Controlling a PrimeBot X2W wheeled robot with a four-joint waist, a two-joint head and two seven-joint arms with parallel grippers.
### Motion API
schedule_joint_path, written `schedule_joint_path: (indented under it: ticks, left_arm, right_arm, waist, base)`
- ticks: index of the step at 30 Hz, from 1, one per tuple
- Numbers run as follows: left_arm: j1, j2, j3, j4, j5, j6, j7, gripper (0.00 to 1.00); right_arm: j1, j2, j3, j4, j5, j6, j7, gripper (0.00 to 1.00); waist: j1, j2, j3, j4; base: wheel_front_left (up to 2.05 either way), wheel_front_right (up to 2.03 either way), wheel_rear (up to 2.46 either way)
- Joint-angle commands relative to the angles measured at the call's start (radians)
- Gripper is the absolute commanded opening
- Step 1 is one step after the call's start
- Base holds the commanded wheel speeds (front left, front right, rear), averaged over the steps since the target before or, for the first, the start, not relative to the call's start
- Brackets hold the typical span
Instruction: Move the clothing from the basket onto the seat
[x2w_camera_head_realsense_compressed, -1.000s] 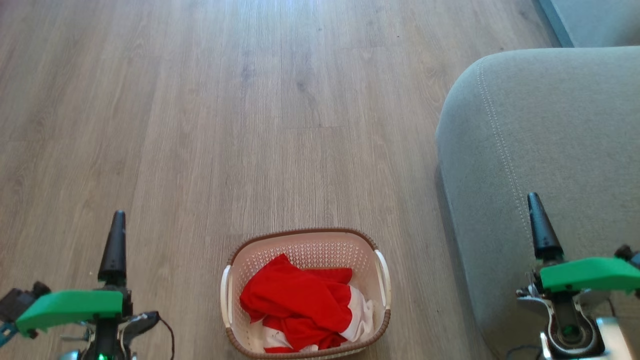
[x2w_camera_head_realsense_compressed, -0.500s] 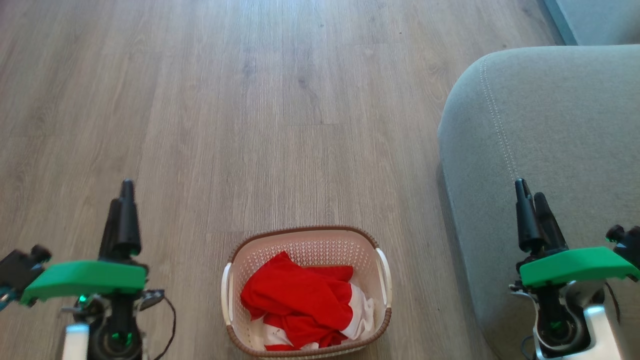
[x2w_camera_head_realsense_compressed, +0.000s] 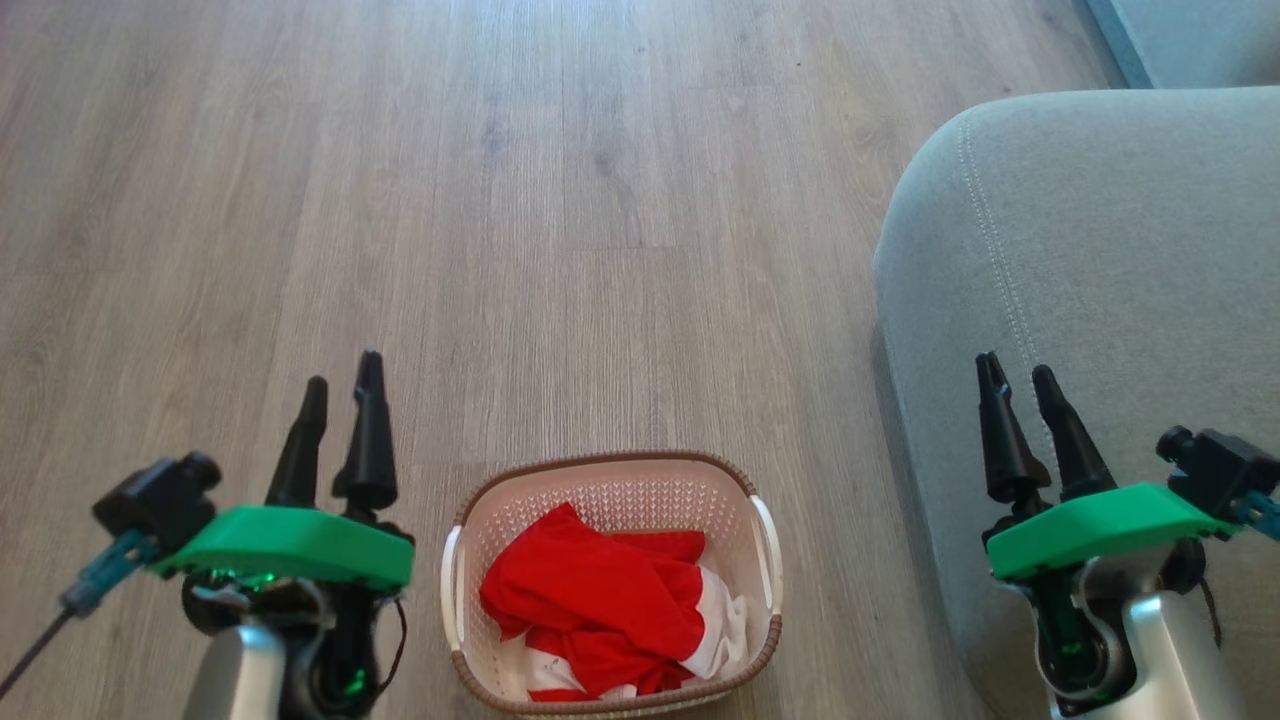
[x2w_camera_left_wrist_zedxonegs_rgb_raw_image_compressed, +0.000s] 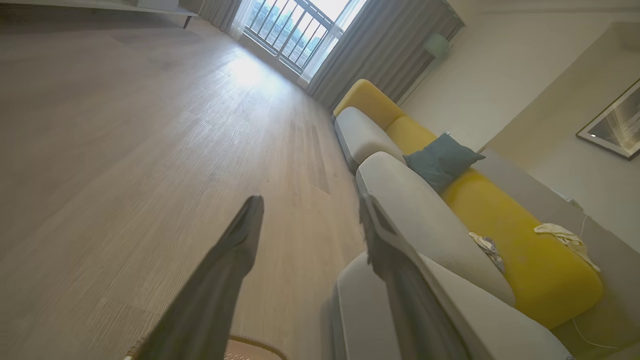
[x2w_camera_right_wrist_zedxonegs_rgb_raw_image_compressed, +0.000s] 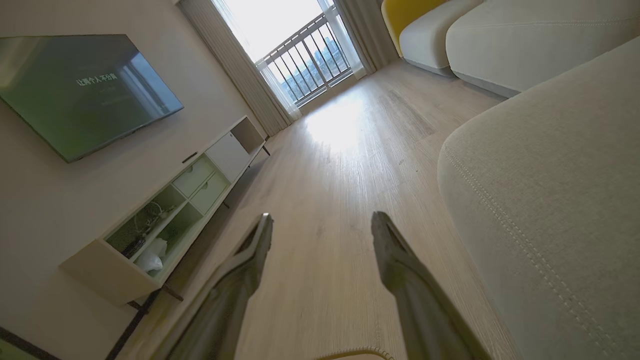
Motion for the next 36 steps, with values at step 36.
schedule_joint_path:
  ticks: [36]
  left_arm:
    - [-0.105,0.106,-0.316,-0.079,0.530,0.319,-0.116,1.00]
  right_arm:
    - [-0.078,-0.028,0.117,-0.024,-0.414,0.000,-0.119,1.00]
  waist:
    - [-0.0001,0.0000,-0.002,0.006]
  base:
    - [0.00,0.00,0.00]
